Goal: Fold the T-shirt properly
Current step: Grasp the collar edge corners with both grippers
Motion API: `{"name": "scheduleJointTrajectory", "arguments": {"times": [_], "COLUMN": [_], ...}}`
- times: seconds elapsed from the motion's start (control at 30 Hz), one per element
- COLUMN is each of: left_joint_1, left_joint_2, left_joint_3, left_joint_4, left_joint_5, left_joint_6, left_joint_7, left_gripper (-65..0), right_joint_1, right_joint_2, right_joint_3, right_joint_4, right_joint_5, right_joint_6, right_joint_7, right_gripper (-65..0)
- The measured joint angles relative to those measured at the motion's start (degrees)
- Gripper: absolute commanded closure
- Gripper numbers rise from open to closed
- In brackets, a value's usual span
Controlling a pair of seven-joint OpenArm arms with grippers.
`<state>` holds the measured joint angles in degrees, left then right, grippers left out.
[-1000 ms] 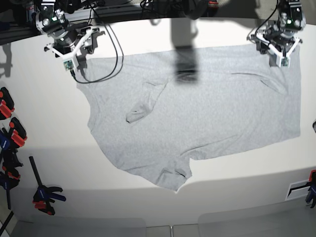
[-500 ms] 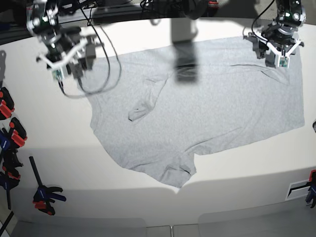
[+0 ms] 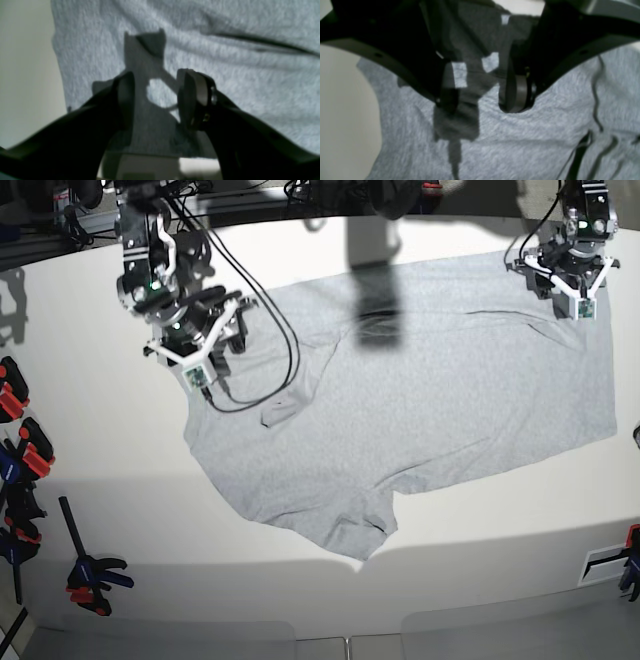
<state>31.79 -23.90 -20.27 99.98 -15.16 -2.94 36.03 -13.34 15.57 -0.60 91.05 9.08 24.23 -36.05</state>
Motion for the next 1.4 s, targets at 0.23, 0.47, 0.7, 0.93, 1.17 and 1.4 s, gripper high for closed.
{"name": "scheduleJointTrajectory", "arguments": {"times": [0.23,0.47,0.7,0.93,1.17,1.4], "left_joint_1": [0.74,0.72,3.5,6.95,7.1,8.33], "left_joint_2": [3.37,3.89,3.89,3.74,3.74,3.89], "left_joint_3": [-0.11,-0.09,-0.09,-0.11,-0.11,-0.04], "left_joint_4": [0.04,0.28,0.63,0.96,2.49,7.76], "left_joint_5": [-1.33,-1.53,-2.47,-2.6,-2.12,-1.51], "left_joint_6": [-0.2,-0.26,-0.37,-0.48,-0.63,-0.7], "left_joint_7": [1.51,2.97,2.67,0.57,2.16,6.43], "left_gripper": [-29.0,-29.0,-29.0,-29.0,-29.0,-29.0], "right_joint_1": [-4.92,-12.11,-16.85,-20.09,-21.77,-21.88], "right_joint_2": [-0.17,-0.15,0.15,0.15,0.15,-0.02], "right_joint_3": [3.41,8.55,9.73,9.77,9.73,11.72], "right_joint_4": [1.07,4.79,7.08,10.16,12.66,12.7], "right_joint_5": [-1.38,-0.57,-0.39,-0.81,-1.51,-1.14], "right_joint_6": [0.0,0.22,0.17,-0.04,-0.04,0.02], "right_joint_7": [2.27,2.75,3.89,2.1,-0.07,-0.55], "right_gripper": [-31.2,-31.2,-31.2,-31.2,-31.2,-31.2]}}
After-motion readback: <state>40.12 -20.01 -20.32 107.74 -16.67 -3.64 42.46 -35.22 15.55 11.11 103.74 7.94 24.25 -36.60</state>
